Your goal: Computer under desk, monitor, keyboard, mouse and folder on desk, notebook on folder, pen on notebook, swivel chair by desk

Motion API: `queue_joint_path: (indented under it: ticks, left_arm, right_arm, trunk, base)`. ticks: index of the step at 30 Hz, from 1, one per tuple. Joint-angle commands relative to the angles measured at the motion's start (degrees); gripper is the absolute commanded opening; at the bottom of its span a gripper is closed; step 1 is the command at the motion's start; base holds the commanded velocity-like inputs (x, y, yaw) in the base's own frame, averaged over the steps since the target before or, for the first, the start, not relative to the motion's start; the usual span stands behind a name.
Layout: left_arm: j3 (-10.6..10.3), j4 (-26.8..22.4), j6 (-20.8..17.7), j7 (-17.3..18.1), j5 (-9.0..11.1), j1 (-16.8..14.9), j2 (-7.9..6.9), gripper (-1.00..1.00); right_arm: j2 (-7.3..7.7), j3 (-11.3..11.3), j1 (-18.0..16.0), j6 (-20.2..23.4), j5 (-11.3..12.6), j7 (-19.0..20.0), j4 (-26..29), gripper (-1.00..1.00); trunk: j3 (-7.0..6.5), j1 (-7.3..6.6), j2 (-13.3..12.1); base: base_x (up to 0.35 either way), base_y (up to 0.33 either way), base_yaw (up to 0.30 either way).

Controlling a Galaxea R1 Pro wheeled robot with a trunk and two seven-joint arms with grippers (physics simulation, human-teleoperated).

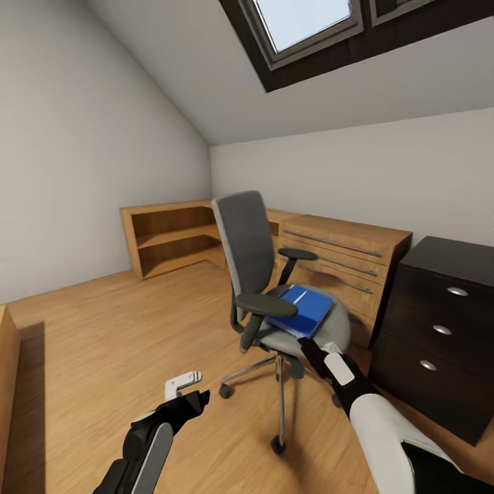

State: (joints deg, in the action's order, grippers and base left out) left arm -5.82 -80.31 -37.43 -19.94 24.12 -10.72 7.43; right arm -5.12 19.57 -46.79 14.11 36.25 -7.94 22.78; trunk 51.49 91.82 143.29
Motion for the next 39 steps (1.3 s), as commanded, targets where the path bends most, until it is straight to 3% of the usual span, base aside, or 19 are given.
queue_joint_path:
  ticks: [1,23,39]
  left_arm:
    - [-0.05,-0.07,-0.14,-0.54,0.60,-0.04,0.00,1.00]
    - [-0.24,-0.29,-0.09,-0.45,0.64,0.00,-0.40,1.00]
    - [-0.24,-0.29,-0.03,-0.45,0.66,0.00,-0.40,1.00]
  right_arm:
    - [-0.05,-0.06,0.03,0.26,0.65,-0.48,-0.18,1.00]
    - [-0.24,-0.06,0.13,0.56,-0.39,-0.42,-1.07,1.00]
    - [-0.25,-0.06,0.14,0.48,-0.39,-0.32,-1.07,1.00]
  trunk:
    - [0.08,0.00,0.02]
    - [0.08,0.00,0.02]
    - [0.08,0.00,0.02]
  base:
    - [0.000,0.000,0.000]
    - [0.003,0.000,0.000]
    - [0.265,0.000,0.000]
